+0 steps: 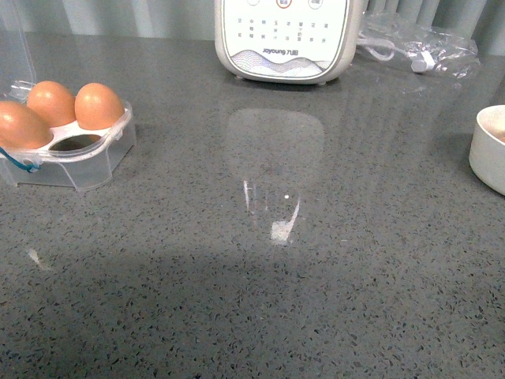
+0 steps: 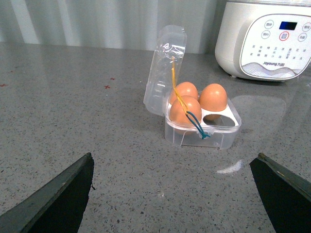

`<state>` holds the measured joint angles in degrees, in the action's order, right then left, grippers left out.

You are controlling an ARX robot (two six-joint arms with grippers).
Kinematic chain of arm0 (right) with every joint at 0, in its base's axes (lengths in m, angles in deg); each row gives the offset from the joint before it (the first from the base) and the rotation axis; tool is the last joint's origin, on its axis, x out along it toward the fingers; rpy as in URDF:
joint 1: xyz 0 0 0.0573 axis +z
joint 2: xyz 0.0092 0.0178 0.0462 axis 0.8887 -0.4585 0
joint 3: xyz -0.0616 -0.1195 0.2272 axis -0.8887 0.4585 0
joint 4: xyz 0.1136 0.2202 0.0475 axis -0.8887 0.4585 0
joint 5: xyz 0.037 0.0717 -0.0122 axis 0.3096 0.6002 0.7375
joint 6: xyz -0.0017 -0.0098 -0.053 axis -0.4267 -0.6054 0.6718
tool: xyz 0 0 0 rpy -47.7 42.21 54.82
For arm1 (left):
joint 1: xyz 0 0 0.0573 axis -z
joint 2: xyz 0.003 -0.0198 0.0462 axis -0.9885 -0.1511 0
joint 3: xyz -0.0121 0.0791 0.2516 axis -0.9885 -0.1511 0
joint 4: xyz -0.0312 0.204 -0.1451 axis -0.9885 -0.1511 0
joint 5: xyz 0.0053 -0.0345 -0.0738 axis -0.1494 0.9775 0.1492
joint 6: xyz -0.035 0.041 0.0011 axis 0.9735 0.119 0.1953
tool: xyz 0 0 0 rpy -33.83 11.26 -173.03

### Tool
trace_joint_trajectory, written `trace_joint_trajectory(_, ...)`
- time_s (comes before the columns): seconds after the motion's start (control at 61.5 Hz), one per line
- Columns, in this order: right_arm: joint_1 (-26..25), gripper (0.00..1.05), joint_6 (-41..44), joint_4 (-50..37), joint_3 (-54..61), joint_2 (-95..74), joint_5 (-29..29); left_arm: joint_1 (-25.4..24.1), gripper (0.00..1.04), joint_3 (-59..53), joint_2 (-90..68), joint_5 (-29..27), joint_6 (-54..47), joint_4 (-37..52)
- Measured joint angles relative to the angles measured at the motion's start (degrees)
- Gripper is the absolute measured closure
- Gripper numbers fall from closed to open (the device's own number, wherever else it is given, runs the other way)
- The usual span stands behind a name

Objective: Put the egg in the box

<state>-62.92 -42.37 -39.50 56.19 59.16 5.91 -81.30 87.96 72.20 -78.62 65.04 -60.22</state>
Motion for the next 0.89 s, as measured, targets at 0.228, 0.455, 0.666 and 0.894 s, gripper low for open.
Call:
trace_joint_trajectory(0.228, 0.0, 0.07, 0.0, 0.0, 0.0, 0.0, 0.0, 0.0, 0.07, 0.0, 0.0, 0.0, 0.0, 0.0)
trace_joint_trajectory(0.455, 0.0, 0.07, 0.0, 0.0, 0.0, 0.0, 0.0, 0.0, 0.07, 0.0, 0.0, 0.0, 0.0, 0.0)
trace_joint_trajectory(0.666, 0.0, 0.07, 0.0, 0.0, 0.0, 0.0, 0.0, 0.0, 0.07, 0.0, 0.0, 0.0, 0.0, 0.0)
trace_joint_trajectory(0.894, 0.0, 0.07, 0.0, 0.0, 0.0, 0.0, 0.0, 0.0, 0.07, 0.0, 0.0, 0.0, 0.0, 0.0)
